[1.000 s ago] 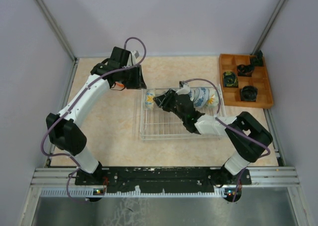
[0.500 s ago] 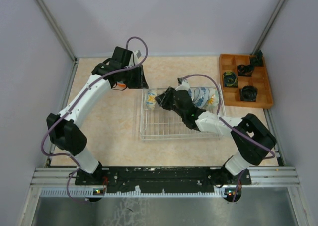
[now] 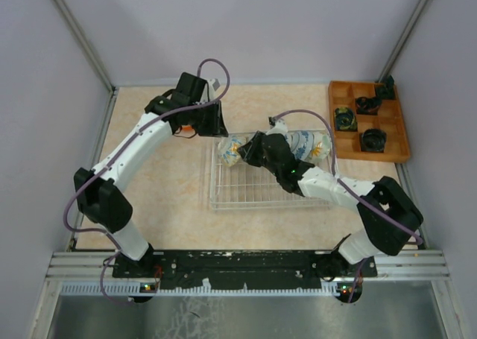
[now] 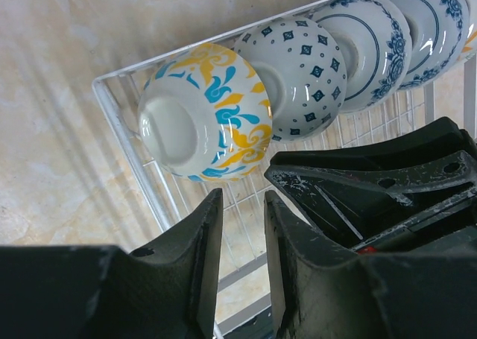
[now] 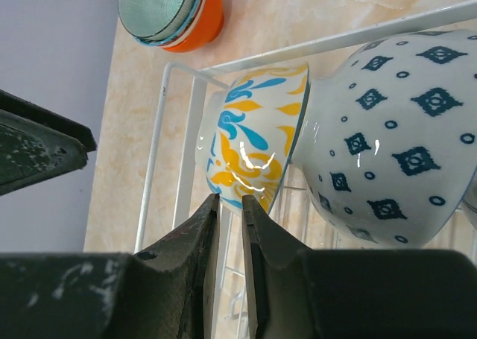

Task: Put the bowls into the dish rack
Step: Place the bowl in the dish rack.

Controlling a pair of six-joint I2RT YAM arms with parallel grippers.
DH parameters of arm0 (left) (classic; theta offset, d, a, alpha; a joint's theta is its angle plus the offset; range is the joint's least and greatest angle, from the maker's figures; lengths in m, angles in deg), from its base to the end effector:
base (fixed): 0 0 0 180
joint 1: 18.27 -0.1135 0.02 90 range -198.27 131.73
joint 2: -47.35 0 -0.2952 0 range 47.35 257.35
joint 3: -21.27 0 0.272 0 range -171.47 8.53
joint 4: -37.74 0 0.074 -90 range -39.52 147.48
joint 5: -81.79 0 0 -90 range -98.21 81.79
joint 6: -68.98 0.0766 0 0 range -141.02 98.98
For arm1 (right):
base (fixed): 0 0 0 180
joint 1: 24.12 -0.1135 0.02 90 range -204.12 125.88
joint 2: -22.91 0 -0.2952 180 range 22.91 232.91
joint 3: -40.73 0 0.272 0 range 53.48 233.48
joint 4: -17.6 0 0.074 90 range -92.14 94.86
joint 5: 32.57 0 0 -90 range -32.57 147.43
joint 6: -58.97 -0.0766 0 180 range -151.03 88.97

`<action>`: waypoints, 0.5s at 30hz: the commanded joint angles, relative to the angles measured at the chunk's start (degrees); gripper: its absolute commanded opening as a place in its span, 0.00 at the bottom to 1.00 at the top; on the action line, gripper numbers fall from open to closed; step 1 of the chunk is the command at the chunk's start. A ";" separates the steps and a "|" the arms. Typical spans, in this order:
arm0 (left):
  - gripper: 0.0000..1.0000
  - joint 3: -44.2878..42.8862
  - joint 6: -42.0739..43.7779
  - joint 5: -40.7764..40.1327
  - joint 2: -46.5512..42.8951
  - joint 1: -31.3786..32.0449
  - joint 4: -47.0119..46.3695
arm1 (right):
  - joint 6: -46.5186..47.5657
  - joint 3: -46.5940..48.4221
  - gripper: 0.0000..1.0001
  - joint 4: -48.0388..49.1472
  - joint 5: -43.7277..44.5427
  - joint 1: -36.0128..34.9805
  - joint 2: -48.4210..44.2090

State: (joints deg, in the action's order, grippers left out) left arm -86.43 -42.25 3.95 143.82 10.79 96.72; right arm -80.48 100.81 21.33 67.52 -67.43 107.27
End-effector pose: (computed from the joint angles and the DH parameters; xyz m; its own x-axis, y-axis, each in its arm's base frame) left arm 0.3594 -0.2182 0.3496 -0.8199 0.0506 -0.5703 0.3237 0.8626 -0.3888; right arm 0.2849 0.2501 0.2430 -0.5885 0.4733 -0.6555 -0.1674 0.7219 0.6715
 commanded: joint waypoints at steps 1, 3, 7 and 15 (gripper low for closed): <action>0.35 -0.70 -1.00 0.13 1.30 1.40 -0.97 | 1.31 2.11 0.19 -0.21 1.48 0.37 -3.54; 0.34 -0.74 -1.31 0.40 2.12 1.86 -0.79 | 1.33 2.16 0.21 -0.63 1.33 0.46 -4.15; 0.34 -1.11 -1.90 0.54 2.77 2.27 -0.74 | 2.86 2.34 0.28 -1.09 1.48 0.41 -7.47; 0.47 -3.51 -2.01 -2.06 -0.10 2.32 -0.25 | 10.68 7.88 0.52 -13.21 0.79 0.50 -17.37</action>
State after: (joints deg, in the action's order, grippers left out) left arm -86.91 -43.89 3.45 146.57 12.84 96.72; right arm -75.87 102.21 14.47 67.52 -67.28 96.03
